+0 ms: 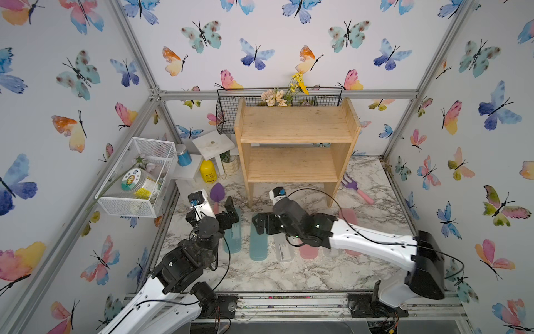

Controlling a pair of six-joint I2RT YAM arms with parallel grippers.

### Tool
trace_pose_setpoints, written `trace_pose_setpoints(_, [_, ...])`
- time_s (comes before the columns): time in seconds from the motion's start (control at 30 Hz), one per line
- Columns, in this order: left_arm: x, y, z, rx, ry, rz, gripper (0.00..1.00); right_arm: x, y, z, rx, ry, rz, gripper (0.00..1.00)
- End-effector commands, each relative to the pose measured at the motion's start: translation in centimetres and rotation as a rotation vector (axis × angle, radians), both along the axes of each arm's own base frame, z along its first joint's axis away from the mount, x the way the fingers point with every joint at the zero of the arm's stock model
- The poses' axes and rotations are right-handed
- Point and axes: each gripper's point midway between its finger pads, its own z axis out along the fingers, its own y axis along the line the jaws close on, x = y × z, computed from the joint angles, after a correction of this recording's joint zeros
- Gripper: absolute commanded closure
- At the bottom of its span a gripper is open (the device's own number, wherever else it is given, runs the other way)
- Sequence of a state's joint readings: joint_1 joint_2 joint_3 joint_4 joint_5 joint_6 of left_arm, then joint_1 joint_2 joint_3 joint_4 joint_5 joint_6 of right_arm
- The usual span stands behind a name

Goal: Remove the pencil cases from the shelf
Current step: Reset both arms

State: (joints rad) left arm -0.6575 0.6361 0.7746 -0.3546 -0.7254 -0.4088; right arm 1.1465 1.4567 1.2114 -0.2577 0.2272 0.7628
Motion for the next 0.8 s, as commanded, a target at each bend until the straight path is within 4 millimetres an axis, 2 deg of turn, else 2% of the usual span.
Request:
trace_pose_setpoints(0.0, [3.2,1.2,-2.7,-0.096,0.030,-0.039,0.01,0.7,-7.6,-0.8,-0.171,-0.134,-0.140,0.01])
trace_pose_setpoints(0.07, [4.7,3.8,-4.6,-0.117,0.049,0.010,0.01,0.9,-12.6,-0.3,-0.228,-0.199,-0.241,0.01])
trace_pose_setpoints(0.13, [5.7,6.2,-6.1,-0.058,0.053,0.071,0.01,2.1,-17.7,0.0,-0.263,-0.238,-0.340,0.01])
trace_pose_setpoints(0.23, [6.8,8.0,-7.4,0.005,0.026,0.113,0.01,4.6,-24.5,0.1,-0.298,-0.285,-0.486,0.01])
trace_pose_setpoints(0.33, [7.6,8.7,-8.9,0.079,0.000,0.133,0.01,7.0,-29.7,-0.2,-0.347,-0.314,-0.604,0.01])
trace_pose_setpoints(0.53, [9.1,9.0,-12.8,0.179,-0.016,0.132,0.01,11.9,-35.6,-5.0,-0.364,-0.200,-0.710,0.01])
trace_pose_setpoints(0.63, [9.1,8.4,-14.3,0.171,-0.051,0.096,0.01,13.9,-38.1,-5.2,-0.384,-0.244,-0.771,0.01])
trace_pose_setpoints(0.7, [8.8,8.1,-15.2,0.172,-0.067,0.077,0.01,14.9,-39.1,-5.1,-0.403,-0.327,-0.786,0.01])
trace_pose_setpoints(0.77, [8.6,7.9,-15.8,0.171,-0.082,0.067,0.01,15.7,-39.8,-6.0,-0.420,-0.365,-0.789,0.01])
